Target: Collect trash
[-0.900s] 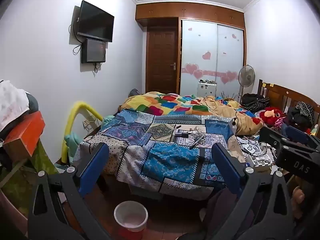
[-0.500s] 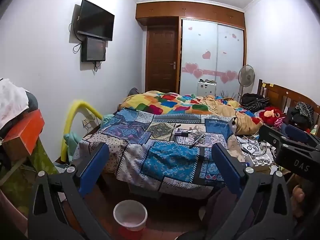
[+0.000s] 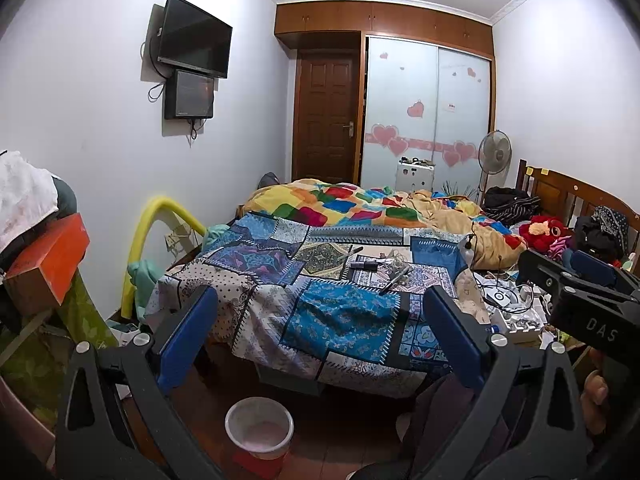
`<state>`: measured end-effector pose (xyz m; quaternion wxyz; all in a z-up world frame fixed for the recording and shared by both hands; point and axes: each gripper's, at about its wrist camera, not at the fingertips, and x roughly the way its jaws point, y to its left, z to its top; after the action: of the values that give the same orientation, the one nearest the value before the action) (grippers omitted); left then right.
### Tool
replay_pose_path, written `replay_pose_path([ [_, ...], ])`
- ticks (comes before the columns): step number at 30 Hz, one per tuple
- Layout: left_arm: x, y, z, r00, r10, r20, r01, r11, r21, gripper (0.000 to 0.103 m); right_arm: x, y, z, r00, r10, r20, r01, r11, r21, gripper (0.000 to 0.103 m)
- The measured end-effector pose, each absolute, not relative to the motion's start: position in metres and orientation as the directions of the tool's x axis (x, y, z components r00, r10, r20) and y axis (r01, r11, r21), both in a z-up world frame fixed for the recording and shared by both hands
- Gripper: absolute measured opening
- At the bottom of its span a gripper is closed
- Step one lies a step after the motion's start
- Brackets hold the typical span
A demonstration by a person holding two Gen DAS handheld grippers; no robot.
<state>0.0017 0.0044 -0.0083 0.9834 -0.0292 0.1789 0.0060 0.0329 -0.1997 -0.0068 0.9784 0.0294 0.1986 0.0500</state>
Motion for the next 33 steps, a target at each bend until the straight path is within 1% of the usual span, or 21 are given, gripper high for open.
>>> replay_pose_path([
  [33, 0.0022, -0.0031, -0.0048, 0.936, -0.007, -0.351, -0.013, 0.998, -0.054, 0.103, 0.0324, -0.2018, -0.0062, 0.915, 0.102, -0.390, -0.078, 0.994, 0.078, 0.093],
])
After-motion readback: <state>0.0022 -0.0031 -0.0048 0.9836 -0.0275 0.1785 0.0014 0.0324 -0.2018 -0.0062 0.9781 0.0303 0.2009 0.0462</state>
